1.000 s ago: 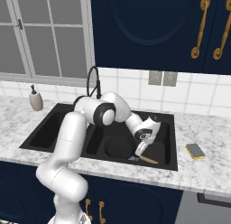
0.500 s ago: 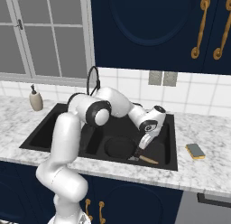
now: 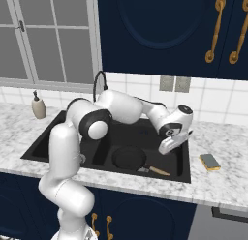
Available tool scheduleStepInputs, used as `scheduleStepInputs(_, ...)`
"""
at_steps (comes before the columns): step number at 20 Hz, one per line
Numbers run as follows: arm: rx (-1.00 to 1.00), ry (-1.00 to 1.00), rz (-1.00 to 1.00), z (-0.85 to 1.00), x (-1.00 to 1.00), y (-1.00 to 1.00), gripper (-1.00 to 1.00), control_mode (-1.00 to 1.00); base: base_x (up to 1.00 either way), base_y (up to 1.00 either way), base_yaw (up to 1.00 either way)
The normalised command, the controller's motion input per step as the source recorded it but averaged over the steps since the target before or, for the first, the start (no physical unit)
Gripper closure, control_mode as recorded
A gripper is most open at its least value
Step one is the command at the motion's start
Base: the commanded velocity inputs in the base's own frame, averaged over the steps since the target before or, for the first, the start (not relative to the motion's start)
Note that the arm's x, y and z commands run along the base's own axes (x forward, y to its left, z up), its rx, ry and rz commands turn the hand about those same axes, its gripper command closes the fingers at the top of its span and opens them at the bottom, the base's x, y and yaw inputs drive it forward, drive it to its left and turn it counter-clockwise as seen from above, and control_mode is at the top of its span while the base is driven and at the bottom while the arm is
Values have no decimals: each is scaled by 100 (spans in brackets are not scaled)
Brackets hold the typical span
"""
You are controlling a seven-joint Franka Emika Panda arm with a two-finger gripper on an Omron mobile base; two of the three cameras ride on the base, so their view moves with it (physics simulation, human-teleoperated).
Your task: Pick the pan and sponge and place them into the sink. Then turn on the water.
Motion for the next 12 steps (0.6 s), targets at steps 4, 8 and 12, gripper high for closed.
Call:
scheduleStepInputs(4,-5,4,-64,48,-3,-79,-100,-100,0,0,0)
scheduleStepInputs(8,0,16,-73,36,16,-79,-100,-100,0,0,0)
scheduleStepInputs(12,0,-5,-49,18,0,-84,-100,-100,0,0,0)
